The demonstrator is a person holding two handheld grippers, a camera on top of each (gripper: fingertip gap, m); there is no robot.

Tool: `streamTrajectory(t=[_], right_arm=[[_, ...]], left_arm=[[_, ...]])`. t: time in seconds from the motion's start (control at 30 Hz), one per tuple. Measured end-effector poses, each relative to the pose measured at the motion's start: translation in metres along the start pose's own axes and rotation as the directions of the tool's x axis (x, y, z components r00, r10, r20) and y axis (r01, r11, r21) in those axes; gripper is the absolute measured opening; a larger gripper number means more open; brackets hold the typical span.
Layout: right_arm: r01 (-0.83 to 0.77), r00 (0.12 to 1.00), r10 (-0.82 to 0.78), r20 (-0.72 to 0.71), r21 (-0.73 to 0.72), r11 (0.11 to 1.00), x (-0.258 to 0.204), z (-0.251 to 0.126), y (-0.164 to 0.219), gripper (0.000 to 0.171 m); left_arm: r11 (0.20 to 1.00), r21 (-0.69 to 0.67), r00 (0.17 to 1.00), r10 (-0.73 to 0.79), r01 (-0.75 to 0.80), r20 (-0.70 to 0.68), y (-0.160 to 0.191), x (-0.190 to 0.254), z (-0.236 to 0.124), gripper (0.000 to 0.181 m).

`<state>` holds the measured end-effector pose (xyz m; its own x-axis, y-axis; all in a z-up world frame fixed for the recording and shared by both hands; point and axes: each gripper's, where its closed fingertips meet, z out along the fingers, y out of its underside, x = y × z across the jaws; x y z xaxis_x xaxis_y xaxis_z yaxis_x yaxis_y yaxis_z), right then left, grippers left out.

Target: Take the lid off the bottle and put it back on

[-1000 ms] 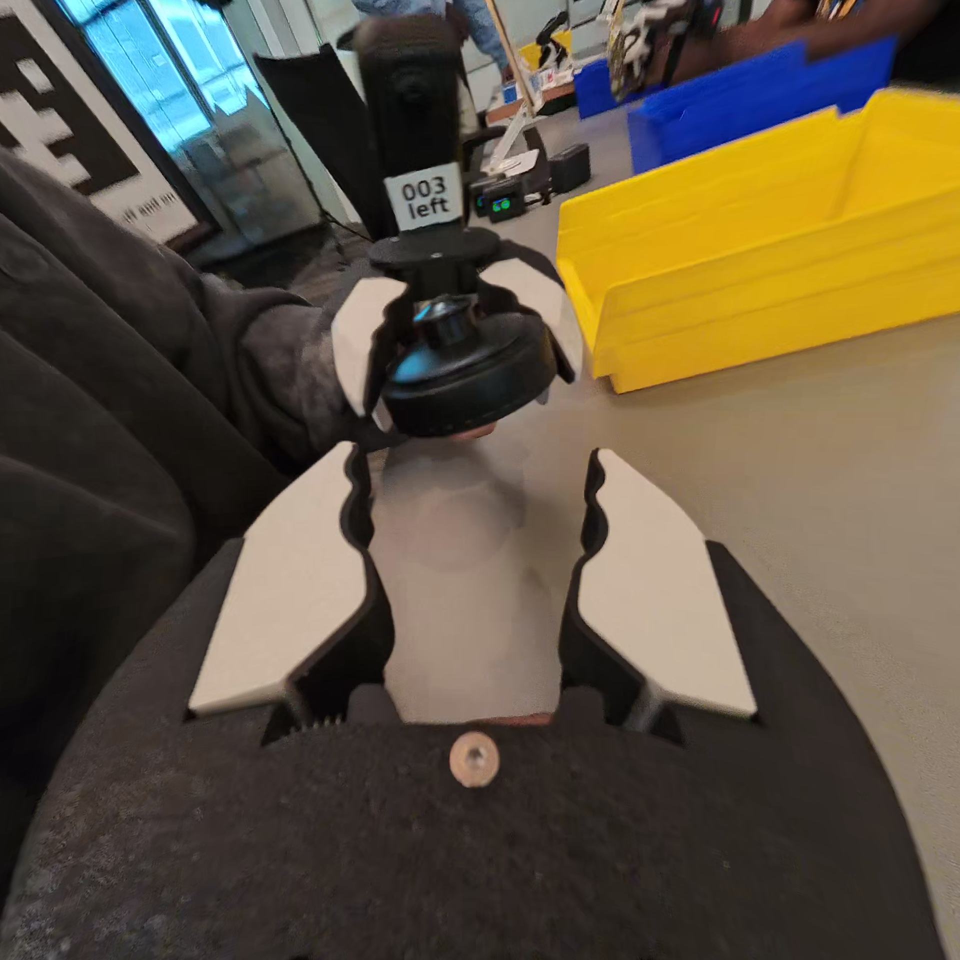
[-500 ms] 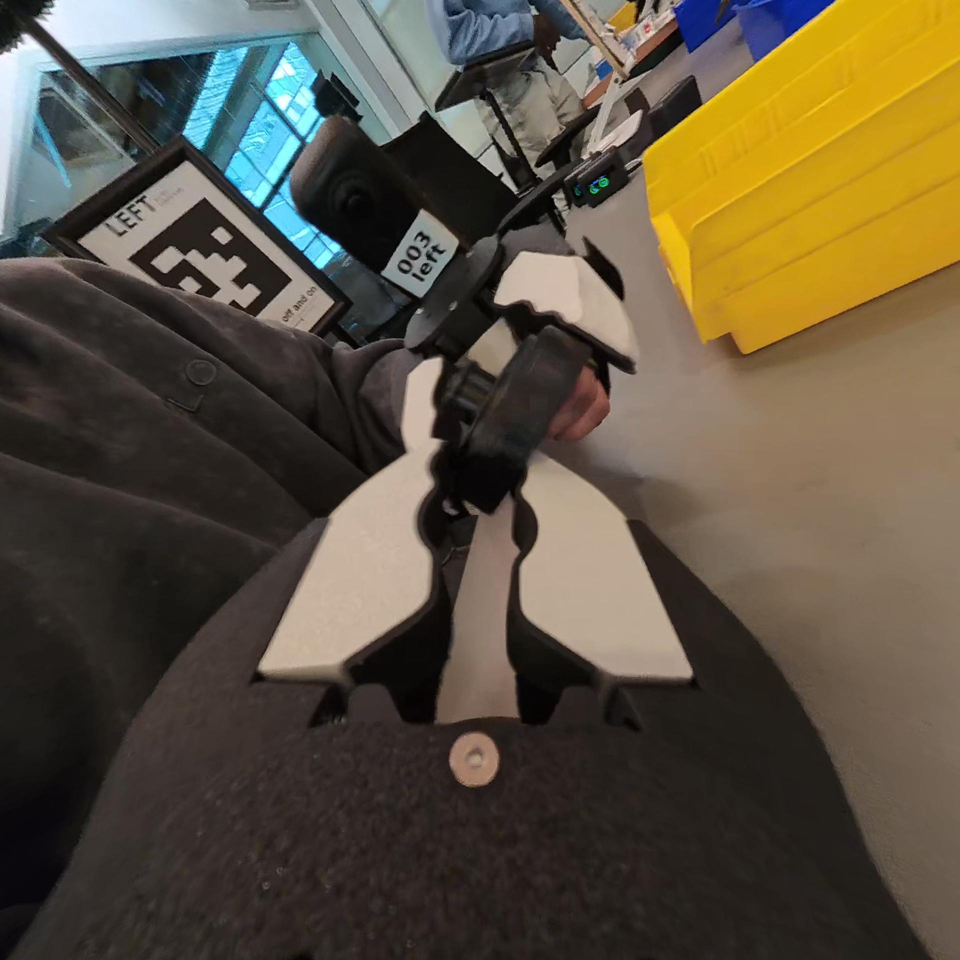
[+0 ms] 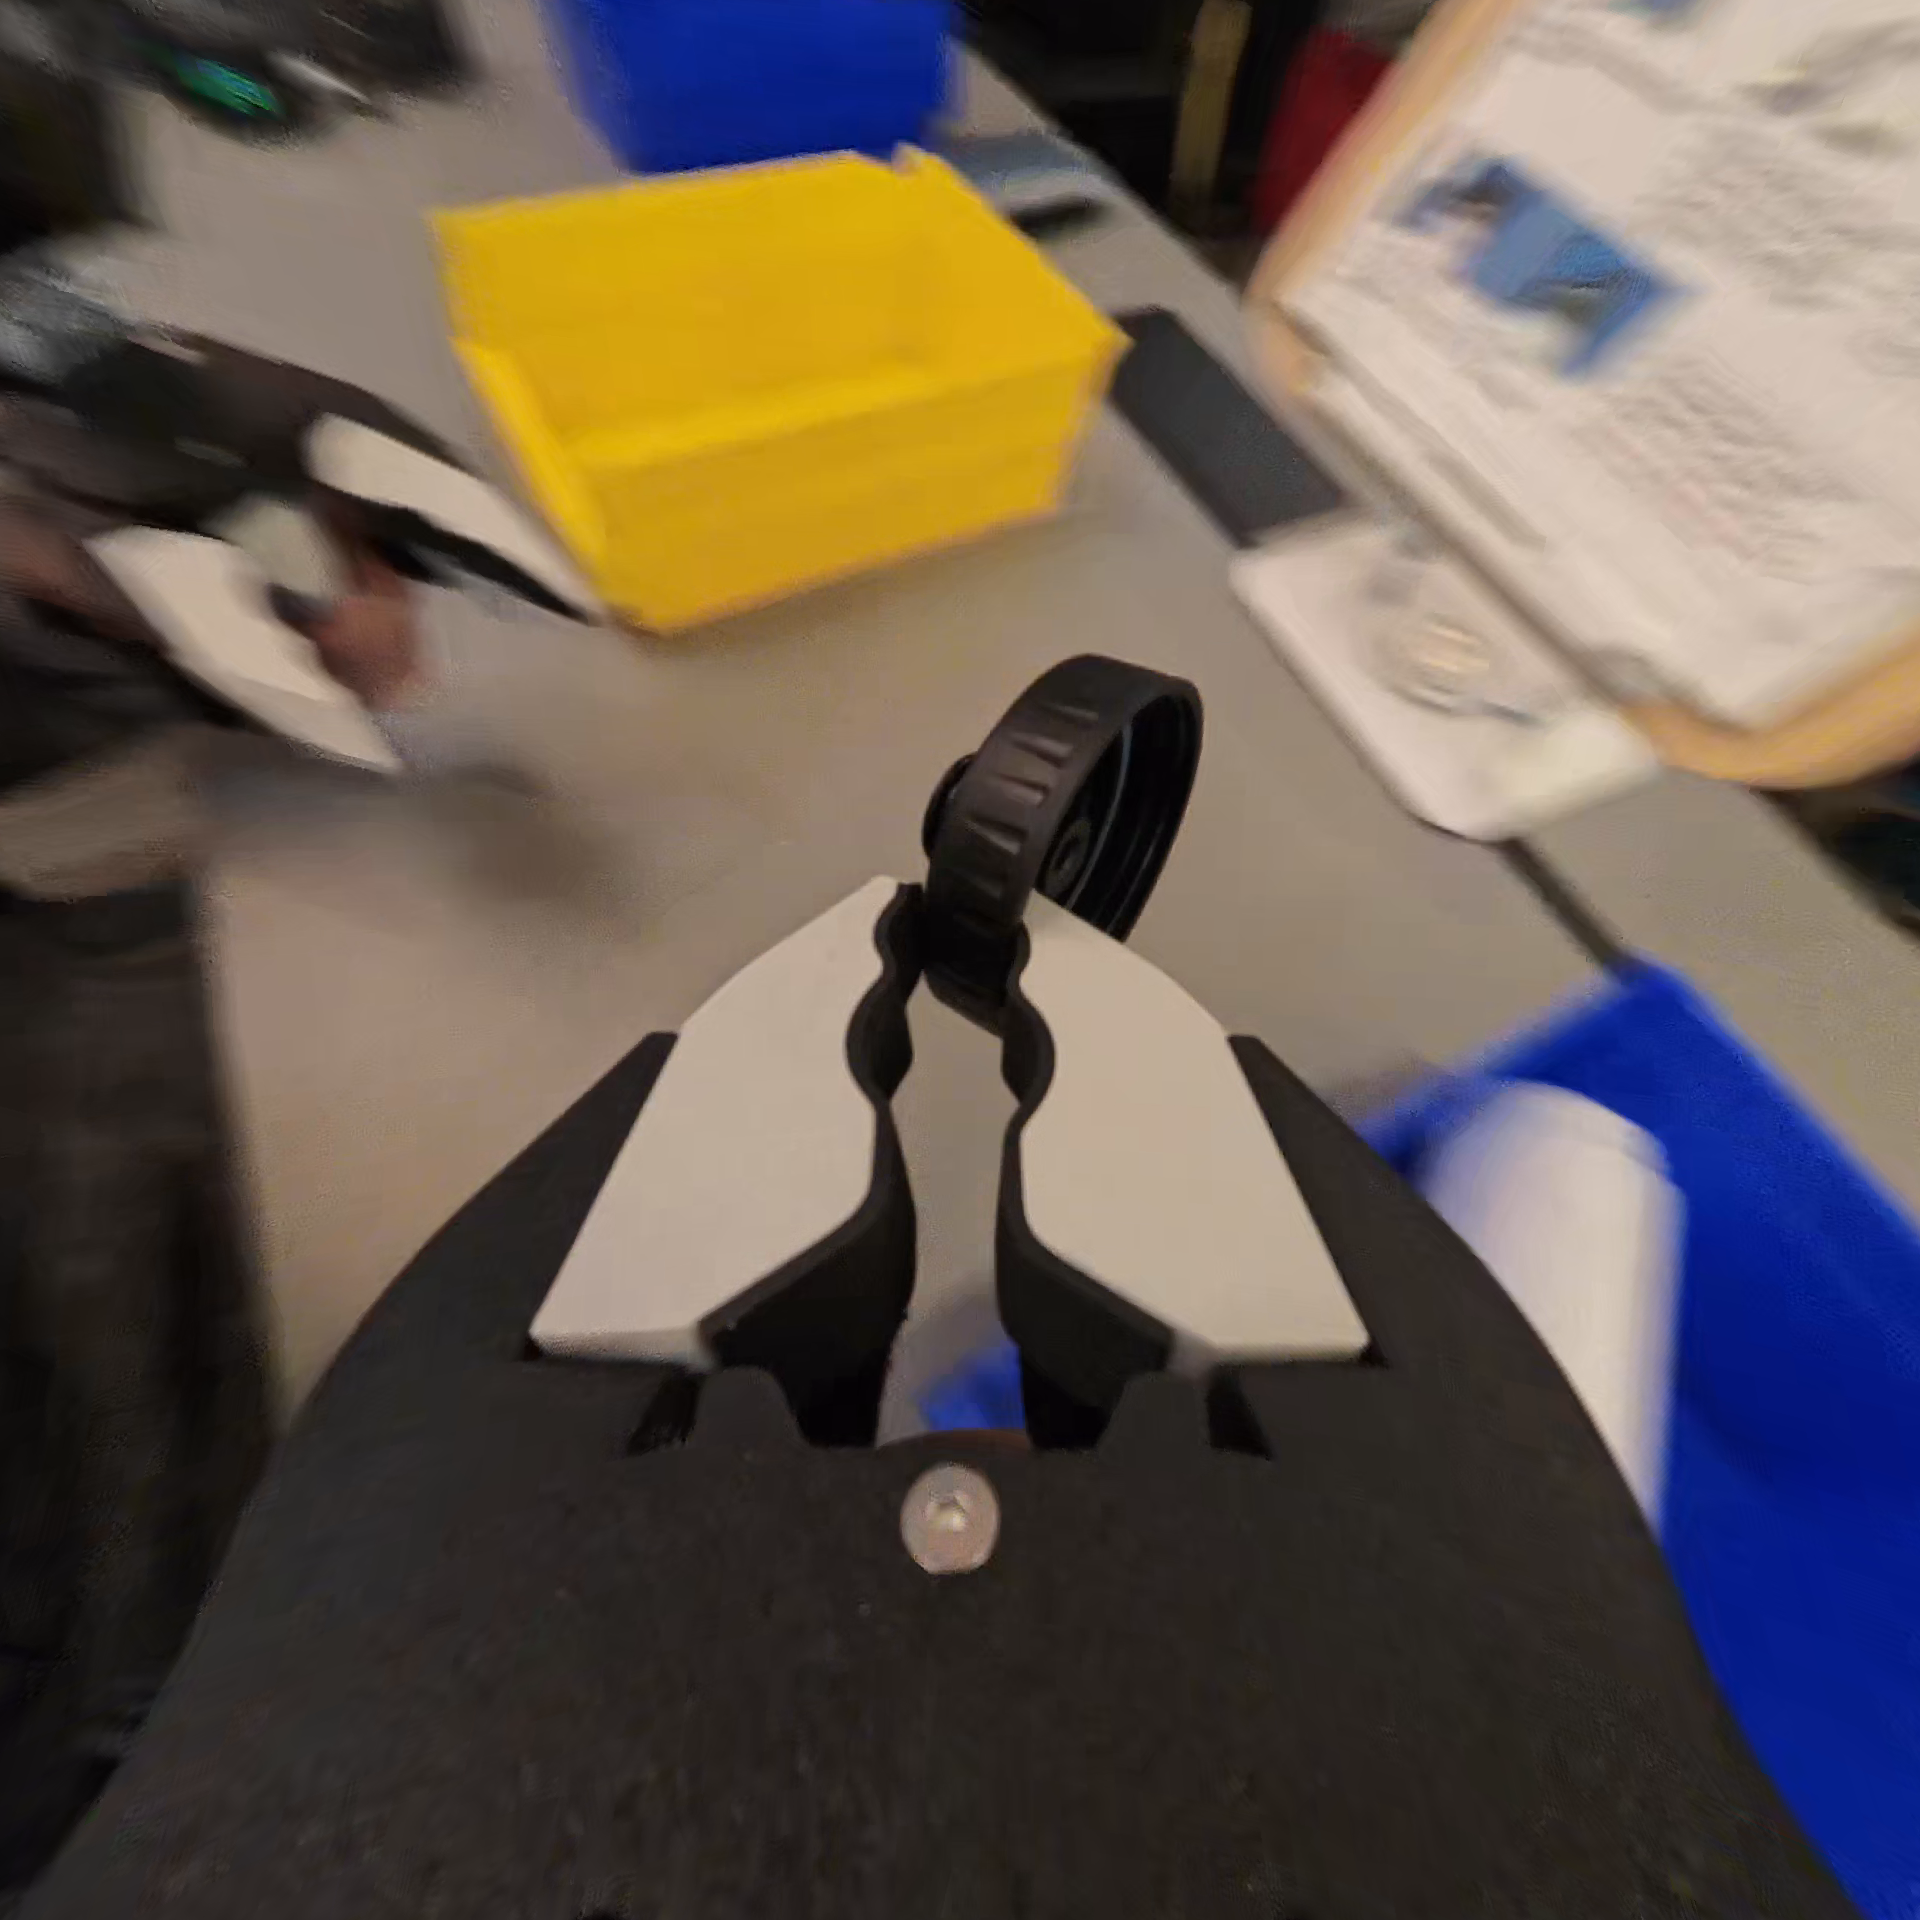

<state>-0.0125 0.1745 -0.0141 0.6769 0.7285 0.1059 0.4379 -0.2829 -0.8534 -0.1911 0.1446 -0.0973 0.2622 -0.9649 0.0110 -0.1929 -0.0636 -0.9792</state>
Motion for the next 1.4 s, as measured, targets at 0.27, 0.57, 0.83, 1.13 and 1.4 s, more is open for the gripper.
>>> streamTrajectory(t=[0.27, 0.57, 0.83, 1.13, 1.4], right_arm=[[-0.331, 0.943, 0.31, -0.12, -0.419, 0.845, 0.077, -0.031, 0.136, 0.012], [-0.56, 0.722, 0.691, 0.028, -0.563, 0.608, 0.054, 0.018, 0.191, 0.013], [-0.599, 0.735, 0.669, -0.112, -0.569, 0.563, 0.067, -0.003, 0.213, 0.037], [-0.58, 0.814, 0.488, -0.314, -0.404, 0.708, 0.082, -0.067, 0.157, 0.047], [-0.272, 0.807, 0.333, -0.488, 0.194, 0.943, 0.043, -0.086, 0.089, 0.054]], left_arm=[[0.992, 0.017, 0.991, -0.12, 0.121, -0.057, -0.005, 0.002, 0.001, 0.076], [0.991, -0.004, 0.987, -0.131, 0.131, -0.089, -0.002, 0.009, 0.002, 0.077], [0.992, -0.025, 0.988, -0.122, 0.12, -0.095, 0.003, 0.01, 0.004, 0.078], [0.986, 0.057, 0.986, -0.157, 0.154, 0.054, -0.013, -0.013, -0.018, 0.083], [0.978, 0.184, 0.856, -0.173, 0.093, 0.488, -0.009, -0.053, -0.114, 0.096]])
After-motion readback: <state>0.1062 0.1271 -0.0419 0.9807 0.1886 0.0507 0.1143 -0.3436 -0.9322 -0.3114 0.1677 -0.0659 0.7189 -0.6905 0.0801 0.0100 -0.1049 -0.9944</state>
